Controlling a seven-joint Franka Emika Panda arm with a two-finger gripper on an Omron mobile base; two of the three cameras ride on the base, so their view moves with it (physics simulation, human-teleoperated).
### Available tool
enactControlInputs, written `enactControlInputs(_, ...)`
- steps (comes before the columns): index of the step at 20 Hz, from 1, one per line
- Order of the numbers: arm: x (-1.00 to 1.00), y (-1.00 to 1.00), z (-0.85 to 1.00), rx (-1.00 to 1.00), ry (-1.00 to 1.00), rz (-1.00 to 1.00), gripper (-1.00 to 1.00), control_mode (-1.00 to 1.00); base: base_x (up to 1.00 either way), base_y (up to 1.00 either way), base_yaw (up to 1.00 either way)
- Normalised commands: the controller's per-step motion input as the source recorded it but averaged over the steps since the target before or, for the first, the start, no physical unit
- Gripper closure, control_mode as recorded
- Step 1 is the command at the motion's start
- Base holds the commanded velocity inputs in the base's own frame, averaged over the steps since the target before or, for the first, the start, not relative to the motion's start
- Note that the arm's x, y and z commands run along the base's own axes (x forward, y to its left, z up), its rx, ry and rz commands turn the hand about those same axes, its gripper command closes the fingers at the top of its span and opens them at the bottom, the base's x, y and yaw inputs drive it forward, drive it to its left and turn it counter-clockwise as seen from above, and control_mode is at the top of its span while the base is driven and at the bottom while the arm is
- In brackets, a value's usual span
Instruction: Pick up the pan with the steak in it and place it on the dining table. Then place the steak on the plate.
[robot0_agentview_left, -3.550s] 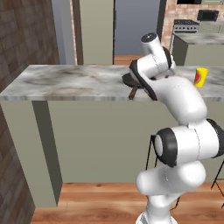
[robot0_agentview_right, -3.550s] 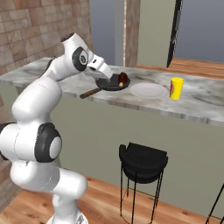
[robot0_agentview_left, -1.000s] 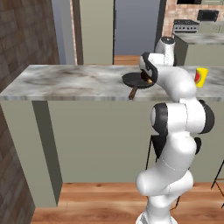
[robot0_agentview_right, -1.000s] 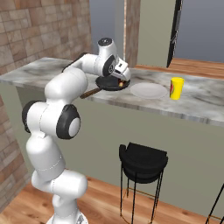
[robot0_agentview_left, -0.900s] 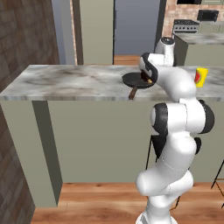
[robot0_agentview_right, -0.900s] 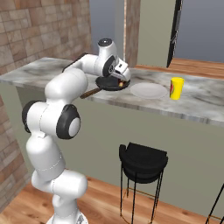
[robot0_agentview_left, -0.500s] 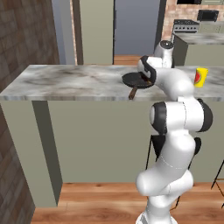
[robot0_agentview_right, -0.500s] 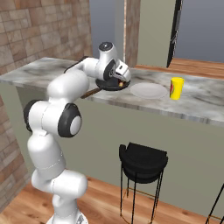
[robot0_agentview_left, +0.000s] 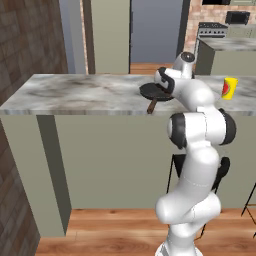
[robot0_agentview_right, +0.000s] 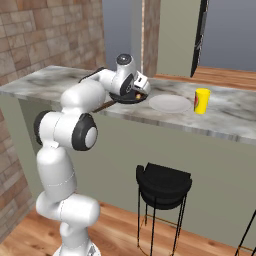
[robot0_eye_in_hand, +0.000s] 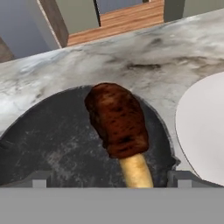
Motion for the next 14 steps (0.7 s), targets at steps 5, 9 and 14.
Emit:
enactControlInputs(5,0.17,-0.10,-0.09,-0.01,0.01,0.08,-1.00,-1.00,0.00,0.00,0.00)
enactControlInputs(9,0.00,-0.02,0.00,-0.02,0.00,0.00,-1.00,-1.00,0.00,0.00,0.00)
enactControlInputs(14,0.02,-0.07,0.00,-0.03,0.00,-0.04,-1.00,-1.00,0.00,0.00,0.00)
